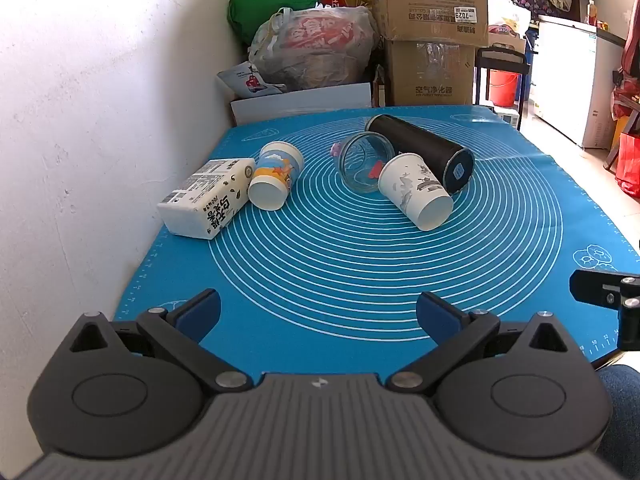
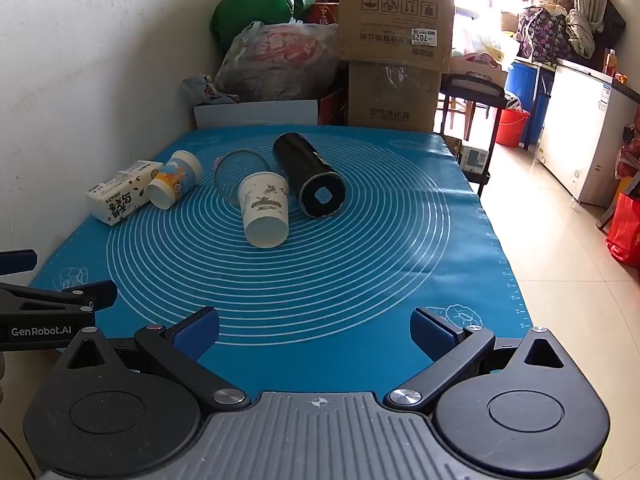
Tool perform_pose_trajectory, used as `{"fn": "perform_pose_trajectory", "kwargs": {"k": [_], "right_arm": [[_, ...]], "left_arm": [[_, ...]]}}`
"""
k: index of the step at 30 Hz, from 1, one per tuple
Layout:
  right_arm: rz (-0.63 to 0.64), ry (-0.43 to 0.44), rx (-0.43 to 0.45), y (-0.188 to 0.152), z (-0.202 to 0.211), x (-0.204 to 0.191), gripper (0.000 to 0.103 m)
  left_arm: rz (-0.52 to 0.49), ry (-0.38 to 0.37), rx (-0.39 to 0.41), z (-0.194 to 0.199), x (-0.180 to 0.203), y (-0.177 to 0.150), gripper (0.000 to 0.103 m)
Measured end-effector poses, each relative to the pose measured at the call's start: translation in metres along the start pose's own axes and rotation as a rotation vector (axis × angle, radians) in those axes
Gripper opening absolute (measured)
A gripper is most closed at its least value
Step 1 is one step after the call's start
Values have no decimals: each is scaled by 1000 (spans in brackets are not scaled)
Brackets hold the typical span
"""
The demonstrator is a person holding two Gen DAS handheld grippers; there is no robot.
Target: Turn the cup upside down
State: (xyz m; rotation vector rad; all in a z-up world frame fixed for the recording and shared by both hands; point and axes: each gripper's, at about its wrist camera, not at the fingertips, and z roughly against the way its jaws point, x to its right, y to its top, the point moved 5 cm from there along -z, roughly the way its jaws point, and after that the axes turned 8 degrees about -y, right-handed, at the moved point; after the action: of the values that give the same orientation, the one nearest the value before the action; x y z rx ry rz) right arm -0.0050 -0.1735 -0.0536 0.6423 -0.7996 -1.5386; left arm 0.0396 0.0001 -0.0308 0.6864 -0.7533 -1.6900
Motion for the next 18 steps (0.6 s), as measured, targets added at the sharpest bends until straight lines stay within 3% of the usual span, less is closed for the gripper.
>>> {"fn": "perform_pose_trajectory", "kwargs": {"k": [18], "right_arm": [[3, -3, -1, 0, 0, 0, 103]], "left_arm": [[-4, 2, 3, 0, 0, 0, 102]]}}
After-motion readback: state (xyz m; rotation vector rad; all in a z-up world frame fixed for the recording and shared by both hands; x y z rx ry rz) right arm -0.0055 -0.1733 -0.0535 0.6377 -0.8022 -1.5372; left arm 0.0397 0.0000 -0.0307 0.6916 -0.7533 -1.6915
